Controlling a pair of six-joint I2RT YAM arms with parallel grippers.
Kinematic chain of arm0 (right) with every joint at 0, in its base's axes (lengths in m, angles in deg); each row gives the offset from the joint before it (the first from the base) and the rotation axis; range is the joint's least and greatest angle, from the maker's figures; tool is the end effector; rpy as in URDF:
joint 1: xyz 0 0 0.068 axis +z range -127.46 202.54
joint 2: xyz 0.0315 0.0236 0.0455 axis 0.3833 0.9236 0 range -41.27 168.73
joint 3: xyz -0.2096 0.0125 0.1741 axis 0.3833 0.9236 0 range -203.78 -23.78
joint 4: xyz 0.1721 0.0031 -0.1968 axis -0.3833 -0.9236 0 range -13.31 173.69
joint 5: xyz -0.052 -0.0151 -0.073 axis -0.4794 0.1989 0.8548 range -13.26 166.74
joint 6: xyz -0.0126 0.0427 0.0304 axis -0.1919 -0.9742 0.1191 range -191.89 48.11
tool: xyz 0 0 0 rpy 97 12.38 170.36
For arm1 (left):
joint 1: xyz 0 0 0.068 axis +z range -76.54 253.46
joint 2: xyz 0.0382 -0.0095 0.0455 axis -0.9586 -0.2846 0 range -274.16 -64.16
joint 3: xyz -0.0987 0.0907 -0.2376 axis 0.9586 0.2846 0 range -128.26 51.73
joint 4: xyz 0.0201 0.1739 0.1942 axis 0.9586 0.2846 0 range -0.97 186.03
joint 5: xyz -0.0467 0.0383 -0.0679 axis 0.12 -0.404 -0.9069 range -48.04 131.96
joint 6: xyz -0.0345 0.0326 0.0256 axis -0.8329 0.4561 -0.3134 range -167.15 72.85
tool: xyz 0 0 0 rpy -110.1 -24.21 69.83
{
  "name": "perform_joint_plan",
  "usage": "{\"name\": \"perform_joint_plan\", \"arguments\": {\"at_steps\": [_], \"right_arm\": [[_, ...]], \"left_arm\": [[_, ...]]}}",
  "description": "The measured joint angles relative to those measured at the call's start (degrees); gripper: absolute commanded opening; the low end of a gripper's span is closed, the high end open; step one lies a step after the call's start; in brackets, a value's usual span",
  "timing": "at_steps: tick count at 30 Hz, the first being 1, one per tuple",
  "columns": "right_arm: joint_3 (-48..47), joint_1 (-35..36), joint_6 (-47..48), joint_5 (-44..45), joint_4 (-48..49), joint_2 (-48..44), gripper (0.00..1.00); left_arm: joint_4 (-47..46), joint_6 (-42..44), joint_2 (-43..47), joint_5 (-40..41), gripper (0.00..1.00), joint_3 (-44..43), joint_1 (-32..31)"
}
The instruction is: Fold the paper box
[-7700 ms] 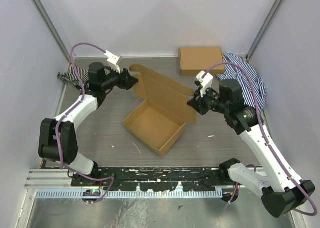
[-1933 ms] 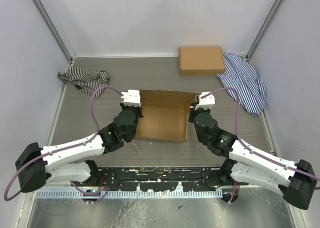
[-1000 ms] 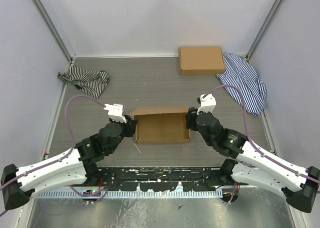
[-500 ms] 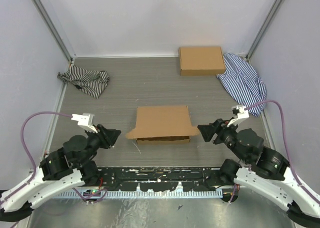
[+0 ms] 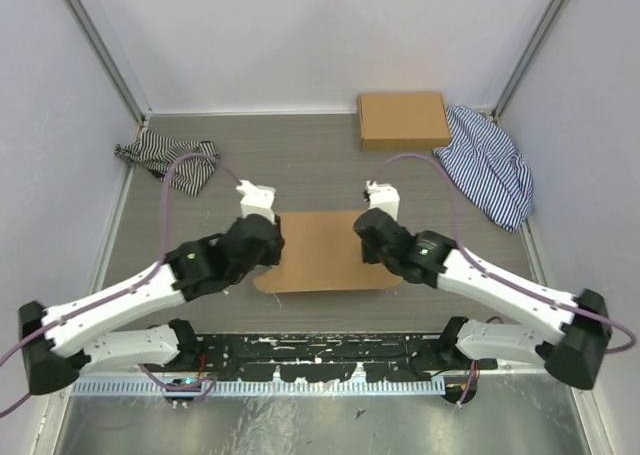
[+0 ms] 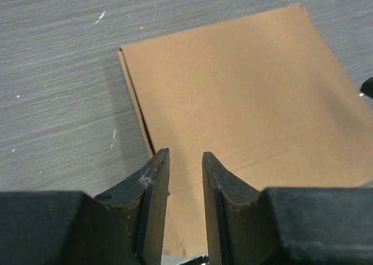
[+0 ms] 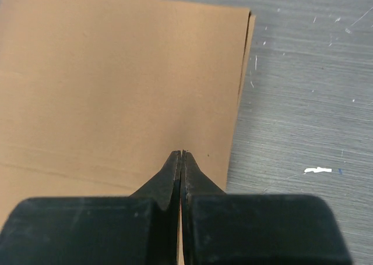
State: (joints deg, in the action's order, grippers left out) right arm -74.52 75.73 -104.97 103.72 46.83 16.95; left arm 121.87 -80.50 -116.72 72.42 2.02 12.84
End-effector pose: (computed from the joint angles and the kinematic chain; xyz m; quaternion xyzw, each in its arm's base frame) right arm 0.1371 0.1563 0.2916 -0.0673 0.8982 0.1011 0.4224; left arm 0.1100 -0.1586 0.3098 0.0859 0.8626 -0.1626 0.4713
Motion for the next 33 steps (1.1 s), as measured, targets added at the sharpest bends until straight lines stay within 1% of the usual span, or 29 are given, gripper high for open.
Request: {"name": "perform_joint_plan", "arguments": {"at_steps": [1, 3, 5, 11, 16, 20, 24, 26, 28, 29, 30, 31, 32, 33], "right_arm": [[-0.4, 0.0, 0.0, -0.1, 0.4, 4.9, 0.01], [-0.5, 0.0, -0.2, -0.2, 0.5, 7.9, 0.01], [-0.5, 0.0, -0.7, -0.5, 0.6, 11.2, 0.01], [1.4, 0.0, -2.8, -2.4, 3.5, 16.7, 0.01], [2.5, 0.0, -3.5, -2.7, 6.3, 20.2, 0.01], [2.2, 0.0, -3.5, -2.1, 7.2, 21.3, 0.01], [1.9, 0.0, -3.5, -1.5, 7.7, 21.6, 0.01], [1.9, 0.0, -3.7, -1.5, 8.1, 21.2, 0.03], [1.8, 0.0, -4.0, -1.6, 8.1, 20.9, 0.09], [1.6, 0.0, -4.1, -1.7, 7.8, 20.6, 0.15], [1.4, -0.1, -4.1, -1.9, 7.4, 20.4, 0.25], [0.9, -0.2, -4.1, -2.2, 6.8, 20.1, 0.41], [0.0, -0.5, -4.0, -2.4, 6.0, 20.0, 0.54], [-0.9, -0.8, -3.9, -2.6, 5.4, 20.0, 0.63]], "left_arm": [[-0.5, 0.4, -4.6, -0.2, 0.35, -1.9, 0.1], [-1.2, 0.7, -10.1, -1.2, 0.34, -2.9, 0.4], [-0.7, 0.5, -13.8, -2.4, 0.35, -2.7, 0.7], [-0.9, -0.9, -19.7, -5.9, 0.34, -0.4, 1.8], [-1.9, -1.9, -27.5, -7.5, 0.34, 0.0, 2.4], [-2.5, -2.3, -28.0, -7.4, 0.33, -0.3, 2.8], [-2.3, -3.3, -27.4, -6.6, 0.38, -0.2, 3.0], [-1.7, -3.9, -25.9, -6.3, 0.41, 0.2, 3.0], [-0.2, -4.2, -22.9, -5.8, 0.44, 0.5, 3.2], [0.3, -4.2, -21.2, -5.6, 0.49, 0.5, 3.5], [0.7, -4.0, -18.7, -5.4, 0.5, 0.5, 4.3], [0.7, -3.6, -16.4, -5.5, 0.51, 0.5, 5.4], [0.7, -3.1, -14.3, -5.8, 0.52, 0.4, 7.3], [0.7, -2.6, -12.9, -6.1, 0.53, 0.1, 9.4]]}}
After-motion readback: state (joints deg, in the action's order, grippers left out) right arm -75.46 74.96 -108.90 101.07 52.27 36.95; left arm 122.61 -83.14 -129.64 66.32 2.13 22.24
